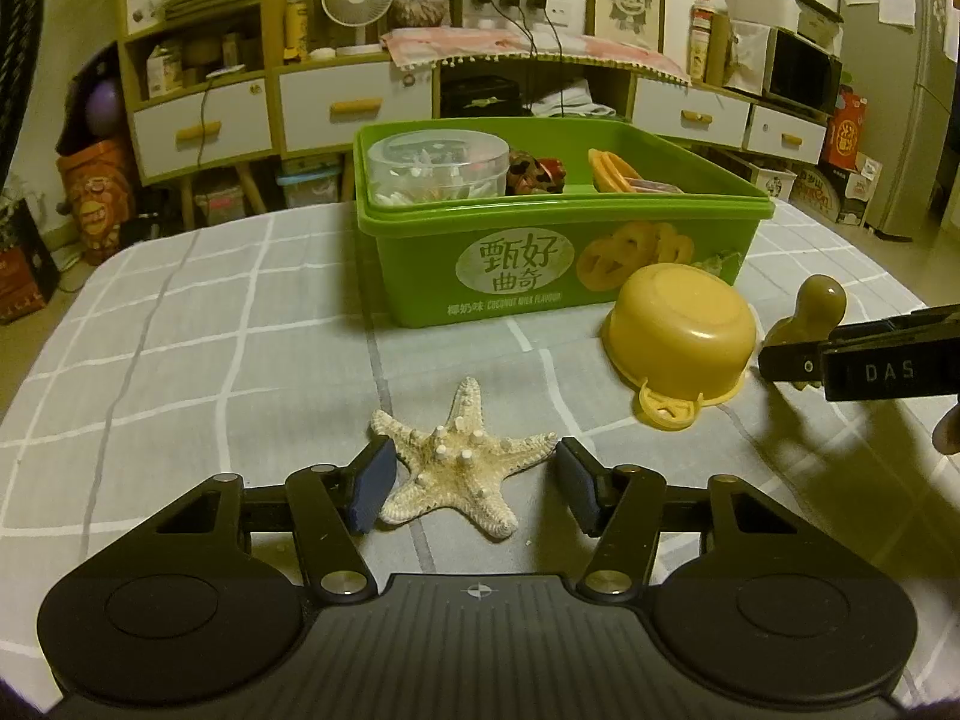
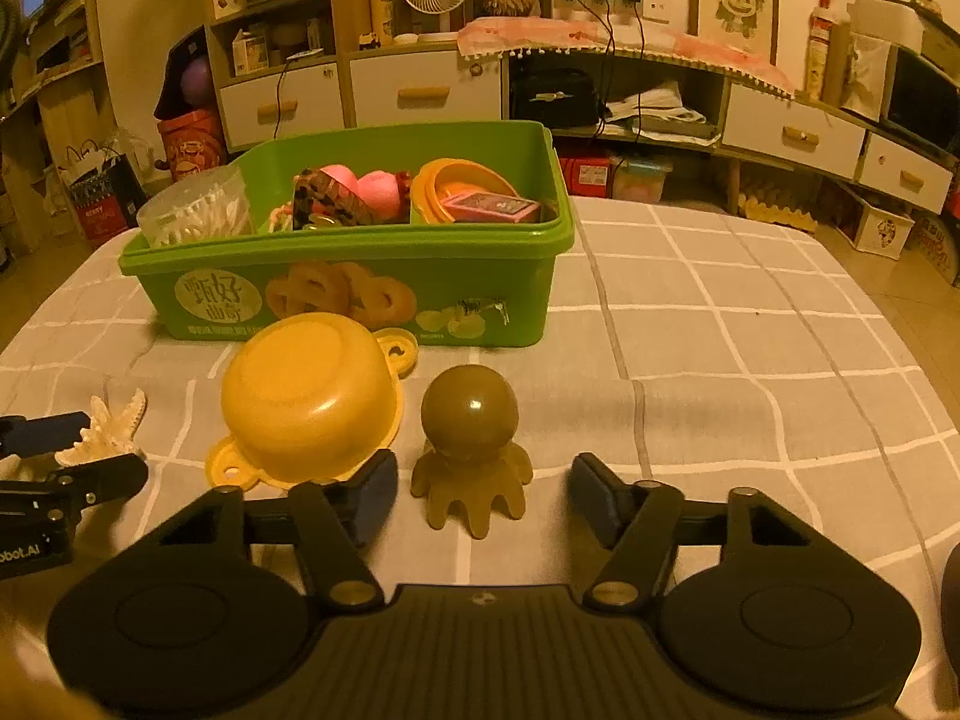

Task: Organize rigid objects
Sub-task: 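Close the left tool on the starfish while the right tool closes on the brown octopus, then lift and carry the starfish and octopus in both tools over the green bin, then open both tools to drop the starfish and octopus into the bin, then withdraw both tools from the bin and lower the left tool onto the yellow pot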

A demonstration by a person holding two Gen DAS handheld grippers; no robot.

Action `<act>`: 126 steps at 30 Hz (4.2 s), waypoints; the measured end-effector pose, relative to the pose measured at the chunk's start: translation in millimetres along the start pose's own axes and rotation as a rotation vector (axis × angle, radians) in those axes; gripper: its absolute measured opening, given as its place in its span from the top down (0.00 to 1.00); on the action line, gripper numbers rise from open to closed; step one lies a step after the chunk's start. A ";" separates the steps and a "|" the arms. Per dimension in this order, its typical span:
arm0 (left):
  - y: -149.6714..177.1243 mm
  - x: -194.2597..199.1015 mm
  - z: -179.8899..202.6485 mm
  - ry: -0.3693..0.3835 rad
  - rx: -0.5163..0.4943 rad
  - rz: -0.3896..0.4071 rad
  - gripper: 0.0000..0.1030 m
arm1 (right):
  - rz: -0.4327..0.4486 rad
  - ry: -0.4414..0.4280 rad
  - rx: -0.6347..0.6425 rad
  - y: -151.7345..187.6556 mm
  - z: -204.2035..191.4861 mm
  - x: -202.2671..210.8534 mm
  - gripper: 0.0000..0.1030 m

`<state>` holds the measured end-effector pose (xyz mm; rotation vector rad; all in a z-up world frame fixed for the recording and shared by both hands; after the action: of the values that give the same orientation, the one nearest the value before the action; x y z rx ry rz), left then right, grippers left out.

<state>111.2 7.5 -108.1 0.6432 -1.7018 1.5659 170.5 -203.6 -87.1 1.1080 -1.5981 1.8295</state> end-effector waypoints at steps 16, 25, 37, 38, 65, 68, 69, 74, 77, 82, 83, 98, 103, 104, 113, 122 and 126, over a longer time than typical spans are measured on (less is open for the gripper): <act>-3.9 5.5 -1.4 0.009 0.028 0.003 0.47 | 0.004 -0.006 0.008 -2.8 -3.5 7.6 0.79; -9.1 12.6 -5.4 0.019 0.061 0.016 0.60 | 0.037 -0.035 -0.014 -11.9 -4.5 22.3 0.78; -17.2 27.3 3.4 0.061 0.058 0.059 0.61 | 0.057 -0.069 -0.036 -17.6 -6.7 39.6 0.78; -19.0 30.2 5.5 0.066 0.054 0.069 0.61 | 0.066 -0.078 -0.040 -19.3 -7.0 43.6 0.78; -106.3 33.6 51.7 0.089 -0.039 0.219 0.61 | 0.072 -0.290 -0.223 -100.4 7.0 51.3 0.78; -116.6 21.8 56.1 0.079 -0.052 0.221 0.61 | 0.044 -0.326 -0.277 -107.3 15.9 36.0 0.78; -117.6 19.7 57.1 0.076 -0.056 0.221 0.61 | 0.039 -0.334 -0.289 -108.6 18.4 32.3 0.78; -123.0 1.9 59.3 0.063 -0.071 0.203 0.61 | 0.021 -0.354 -0.332 -116.9 26.8 15.4 0.78; -123.6 -6.9 59.6 0.054 -0.066 0.189 0.61 | 0.008 -0.364 -0.348 -119.8 27.6 6.6 0.78; -122.6 -17.9 56.0 0.045 -0.044 0.166 0.61 | -0.012 -0.363 -0.350 -125.1 22.5 -5.1 0.78; -122.2 -19.1 55.3 0.043 -0.040 0.163 0.61 | -0.013 -0.358 -0.348 -126.2 21.4 -6.9 0.78; -127.8 -25.2 50.7 0.017 -0.037 0.153 0.59 | -0.002 -0.331 -0.348 -133.8 13.5 -14.0 0.77; -127.2 -20.5 53.4 0.021 -0.044 0.170 0.35 | 0.002 -0.330 -0.356 -135.2 13.8 -8.3 0.68; -126.7 -18.5 54.4 0.022 -0.046 0.173 0.33 | 0.002 -0.328 -0.358 -134.5 14.2 -7.1 0.67; -124.9 -6.3 55.1 0.032 -0.031 0.178 0.18 | 0.001 -0.314 -0.368 -124.8 21.3 8.4 0.55; -109.5 8.8 57.2 0.041 -0.034 0.158 0.09 | 0.006 -0.298 -0.368 -109.4 26.9 32.6 0.44; -101.1 14.1 56.4 0.041 -0.040 0.134 0.04 | 0.000 -0.267 -0.361 -99.6 29.6 42.6 0.39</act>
<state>170.6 -60.2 -34.0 0.4823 -1.7713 1.6214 232.1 -217.6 5.7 1.2143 -1.9811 1.3585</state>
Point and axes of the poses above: each gripper's, at about its wrist camera, not at the fingertips, and x roughly against the way its jaws point, z to its right, y to its underside, the point moved 5 cm from there along -x, roughly the way its jaws point, and after that the axes turned 11 degrees about -z, right-handed, at the moved point
